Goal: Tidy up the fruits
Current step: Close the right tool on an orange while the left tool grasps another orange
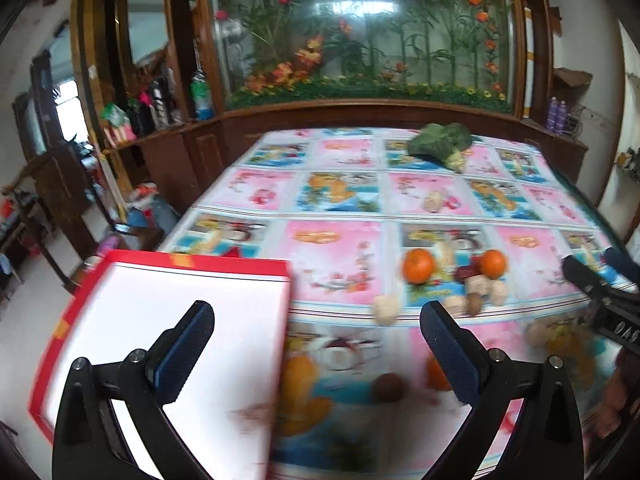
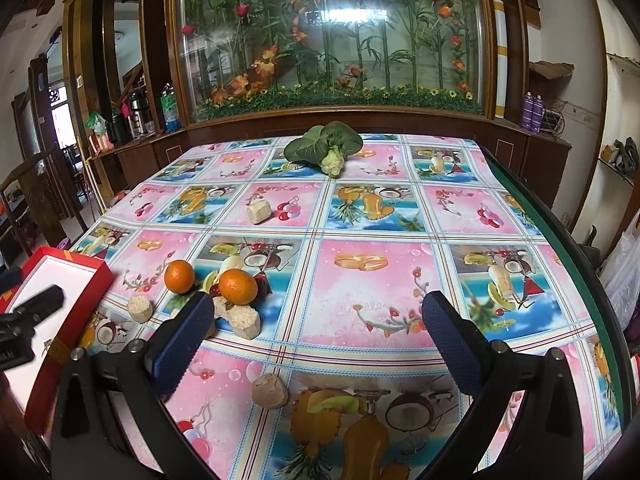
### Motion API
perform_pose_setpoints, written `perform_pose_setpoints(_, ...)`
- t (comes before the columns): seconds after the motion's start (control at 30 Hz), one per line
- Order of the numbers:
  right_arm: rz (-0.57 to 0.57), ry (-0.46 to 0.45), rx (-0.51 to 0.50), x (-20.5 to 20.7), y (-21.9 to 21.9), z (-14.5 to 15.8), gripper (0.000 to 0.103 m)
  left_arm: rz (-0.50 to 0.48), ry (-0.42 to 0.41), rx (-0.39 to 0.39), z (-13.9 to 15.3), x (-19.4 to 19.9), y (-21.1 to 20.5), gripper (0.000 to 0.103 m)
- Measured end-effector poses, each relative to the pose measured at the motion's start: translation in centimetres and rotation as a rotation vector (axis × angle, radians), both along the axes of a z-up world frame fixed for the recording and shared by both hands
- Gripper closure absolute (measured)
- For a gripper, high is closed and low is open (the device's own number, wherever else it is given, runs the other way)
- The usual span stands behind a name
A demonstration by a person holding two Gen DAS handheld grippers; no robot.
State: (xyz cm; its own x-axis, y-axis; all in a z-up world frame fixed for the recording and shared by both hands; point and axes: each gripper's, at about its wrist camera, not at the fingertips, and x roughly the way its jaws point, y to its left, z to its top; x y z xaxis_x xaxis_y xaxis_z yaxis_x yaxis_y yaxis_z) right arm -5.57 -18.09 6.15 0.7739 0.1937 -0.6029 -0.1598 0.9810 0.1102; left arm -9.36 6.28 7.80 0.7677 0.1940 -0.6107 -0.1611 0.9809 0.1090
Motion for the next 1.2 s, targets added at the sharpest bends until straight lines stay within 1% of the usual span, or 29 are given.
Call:
perform_pose_setpoints(0.07, 0.015, 0.018, 0.007, 0.2, 0.3, -0.3, 0.000, 0.010, -0.007, 0.051, 0.1, -0.4, 0.7, 0.001)
perform_pose_setpoints(0.13, 0.036, 0.059, 0.029, 1.1, 0.7, -0.6, 0.000, -0.005, -0.001, 0.066, 0.2, 0.0, 1.0, 0.001)
perform_pose_setpoints(0.23, 0.080, 0.132, 0.076, 3.1, 1.5, -1.1, 0.000, -0.059, 0.037, 0.061, 0.7, 2.2, 1.0, 0.001)
perform_pose_setpoints(0.3, 0.121, 0.190, 0.104, 4.7, 2.5, -1.5, 0.000, -0.108, 0.064, 0.069, 0.8, 4.4, 0.4, 0.001)
perform_pose_setpoints(0.37, 0.141, 0.202, 0.089, 5.6, 3.6, -1.9, 0.000, -0.147, 0.089, 0.086, 0.3, 6.1, -0.4, 0.001)
perform_pose_setpoints(0.4, 0.157, 0.201, 0.057, 5.9, 4.4, -2.2, 0.002, -0.164, 0.108, 0.090, 0.0, 6.9, -0.8, 0.001)
perform_pose_setpoints(0.43, 0.171, 0.208, 0.035, 6.0, 5.1, -2.5, 0.004, -0.177, 0.129, 0.091, -0.4, 7.6, -1.1, 0.001)
perform_pose_setpoints(0.47, 0.188, 0.221, 0.027, 6.2, 5.7, -2.8, 0.010, -0.194, 0.150, 0.083, -1.0, 8.5, -1.4, 0.001)
perform_pose_setpoints(0.5, 0.202, 0.233, 0.032, 6.4, 6.0, -3.1, 0.019, -0.211, 0.170, 0.077, -1.5, 9.2, -1.6, 0.001)
perform_pose_setpoints(0.57, 0.191, 0.219, 0.014, 6.6, 6.3, -3.2, 0.024, -0.216, 0.206, 0.075, -2.3, 10.2, -1.9, 0.001)
perform_pose_setpoints(0.63, 0.182, 0.190, -0.005, 6.7, 6.0, -3.3, 0.024, -0.239, 0.213, 0.061, -2.6, 10.8, -2.0, 0.001)
perform_pose_setpoints(0.77, 0.180, 0.204, -0.006, 7.2, 5.5, -4.0, 0.025, -0.286, 0.249, 0.055, -3.3, 11.6, -2.7, 0.001)
perform_pose_setpoints(0.93, 0.203, 0.239, 0.021, 8.1, 5.4, -5.1, 0.034, -0.338, 0.278, 0.057, -4.0, 12.8, -3.2, 0.001)
perform_pose_setpoints(1.0, 0.204, 0.249, 0.063, 8.4, 5.0, -5.2, 0.042, -0.360, 0.287, 0.055, -4.3, 13.0, -3.4, 0.001)
perform_pose_setpoints(1.03, 0.202, 0.250, 0.081, 8.5, 4.8, -5.2, 0.044, -0.367, 0.291, 0.057, -4.4, 13.1, -3.6, 0.001)
perform_pose_setpoints(1.07, 0.210, 0.257, 0.091, 8.6, 4.7, -5.2, 0.049, -0.379, 0.294, 0.055, -4.5, 13.1, -3.7, 0.001)
perform_pose_setpoints(1.1, 0.227, 0.276, 0.098, 8.7, 4.7, -5.4, 0.053, -0.396, 0.298, 0.048, -4.6, 13.1, -4.0, 0.001)
perform_pose_setpoints(1.13, 0.239, 0.289, 0.108, 8.8, 4.8, -5.5, 0.055, -0.413, 0.306, 0.040, -4.7, 13.2, -4.2, 0.001)
perform_pose_setpoints(1.2, 0.249, 0.302, 0.129, 8.8, 4.6, -5.3, 0.063, -0.434, 0.314, 0.034, -4.9, 13.5, -4.7, 0.005)
